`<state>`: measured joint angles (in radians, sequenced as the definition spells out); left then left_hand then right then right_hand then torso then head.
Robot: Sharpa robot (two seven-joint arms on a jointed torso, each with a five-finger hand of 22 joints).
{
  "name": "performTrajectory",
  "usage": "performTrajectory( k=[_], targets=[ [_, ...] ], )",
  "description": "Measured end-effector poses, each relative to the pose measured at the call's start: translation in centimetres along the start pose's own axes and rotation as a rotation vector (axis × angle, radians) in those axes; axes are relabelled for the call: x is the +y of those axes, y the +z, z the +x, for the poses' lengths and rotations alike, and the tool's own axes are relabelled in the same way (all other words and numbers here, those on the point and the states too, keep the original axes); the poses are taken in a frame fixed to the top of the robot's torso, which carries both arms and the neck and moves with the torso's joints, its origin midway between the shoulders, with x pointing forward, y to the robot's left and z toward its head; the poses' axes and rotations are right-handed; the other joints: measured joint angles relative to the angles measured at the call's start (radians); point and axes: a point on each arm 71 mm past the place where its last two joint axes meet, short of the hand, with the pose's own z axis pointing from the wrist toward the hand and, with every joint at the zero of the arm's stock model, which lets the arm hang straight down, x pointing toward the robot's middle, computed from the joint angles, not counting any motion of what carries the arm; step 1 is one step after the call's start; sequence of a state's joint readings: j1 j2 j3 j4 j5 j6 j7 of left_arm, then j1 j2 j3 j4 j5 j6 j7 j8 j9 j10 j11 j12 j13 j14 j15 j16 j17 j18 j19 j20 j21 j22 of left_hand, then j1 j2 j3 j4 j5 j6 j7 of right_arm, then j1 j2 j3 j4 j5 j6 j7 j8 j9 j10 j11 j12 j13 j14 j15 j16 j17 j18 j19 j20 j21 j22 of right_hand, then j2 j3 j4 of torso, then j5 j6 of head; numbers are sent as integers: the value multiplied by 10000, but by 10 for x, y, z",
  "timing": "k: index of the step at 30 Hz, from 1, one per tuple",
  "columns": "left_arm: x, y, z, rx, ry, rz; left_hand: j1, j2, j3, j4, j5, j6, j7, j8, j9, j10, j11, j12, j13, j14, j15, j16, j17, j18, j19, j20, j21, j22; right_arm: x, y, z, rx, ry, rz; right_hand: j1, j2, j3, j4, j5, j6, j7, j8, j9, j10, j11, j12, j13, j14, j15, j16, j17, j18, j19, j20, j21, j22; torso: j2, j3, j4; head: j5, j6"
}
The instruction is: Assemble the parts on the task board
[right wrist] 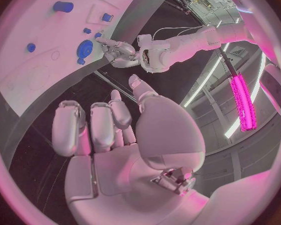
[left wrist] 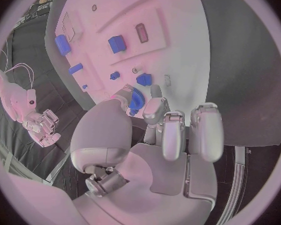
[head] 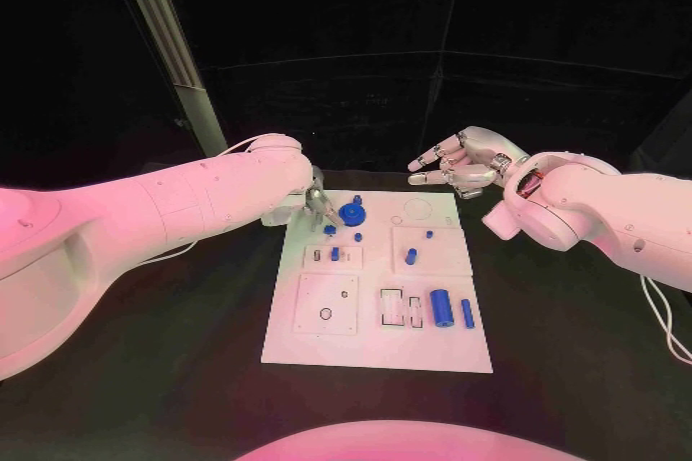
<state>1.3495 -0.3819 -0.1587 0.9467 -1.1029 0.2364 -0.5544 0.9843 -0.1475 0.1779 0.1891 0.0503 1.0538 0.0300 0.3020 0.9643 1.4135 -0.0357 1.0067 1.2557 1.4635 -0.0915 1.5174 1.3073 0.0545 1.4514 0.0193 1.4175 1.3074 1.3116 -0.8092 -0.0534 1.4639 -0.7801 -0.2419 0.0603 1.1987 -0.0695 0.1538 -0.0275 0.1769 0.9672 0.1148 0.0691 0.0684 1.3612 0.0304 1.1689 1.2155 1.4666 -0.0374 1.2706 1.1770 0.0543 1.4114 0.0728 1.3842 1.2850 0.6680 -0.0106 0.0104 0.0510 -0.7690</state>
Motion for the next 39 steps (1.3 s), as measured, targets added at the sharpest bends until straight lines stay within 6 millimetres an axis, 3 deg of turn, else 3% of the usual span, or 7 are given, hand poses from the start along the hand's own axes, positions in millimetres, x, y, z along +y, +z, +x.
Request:
performTrajectory(
  k=[28, 34, 39],
  targets=[
    [-3, 9, 10, 438, 235, -239, 321, 321, -401, -241, 0, -109, 37, 1, 90, -1, 0, 0, -22, 0, 1, 0, 0, 0, -1, 0, 0, 0, 1, 2, 1, 20, 5, -16, 0, 0, 0, 0, 0, 0, 0, 0, 0, 0, 0, 0, 0, 0, 0, 0, 23, 1, 0, 0, 0, 21, -3, 3, 0, -35, -49],
    [-3, 10, 10, 434, 229, -247, 545, 658, -508, -347, 0, -197, 54, 2, 79, 0, 1, 0, -25, 0, 1, 0, 0, 0, -1, 0, 0, 0, 1, 2, 1, 24, 6, -19, 0, 0, 0, 0, 0, 0, 0, 0, 0, 0, 0, 0, 0, 0, 0, 0, 23, 0, 0, 0, 0, 20, -3, 4, 4, -37, -55],
    [-3, 10, 10, 438, 227, -222, 984, 1097, -397, -685, -1, -337, 91, -157, -41, 0, 0, 0, -46, 0, 1, -1, 0, 0, -1, 0, -38, 0, 1, 2, 1, 28, 8, -18, 0, 0, 0, 0, 0, 0, 0, 0, 0, 0, 0, 0, 0, 0, 0, 0, 22, 0, 0, 0, 0, 20, -8, 4, 7, -42, -62]
  ],
)
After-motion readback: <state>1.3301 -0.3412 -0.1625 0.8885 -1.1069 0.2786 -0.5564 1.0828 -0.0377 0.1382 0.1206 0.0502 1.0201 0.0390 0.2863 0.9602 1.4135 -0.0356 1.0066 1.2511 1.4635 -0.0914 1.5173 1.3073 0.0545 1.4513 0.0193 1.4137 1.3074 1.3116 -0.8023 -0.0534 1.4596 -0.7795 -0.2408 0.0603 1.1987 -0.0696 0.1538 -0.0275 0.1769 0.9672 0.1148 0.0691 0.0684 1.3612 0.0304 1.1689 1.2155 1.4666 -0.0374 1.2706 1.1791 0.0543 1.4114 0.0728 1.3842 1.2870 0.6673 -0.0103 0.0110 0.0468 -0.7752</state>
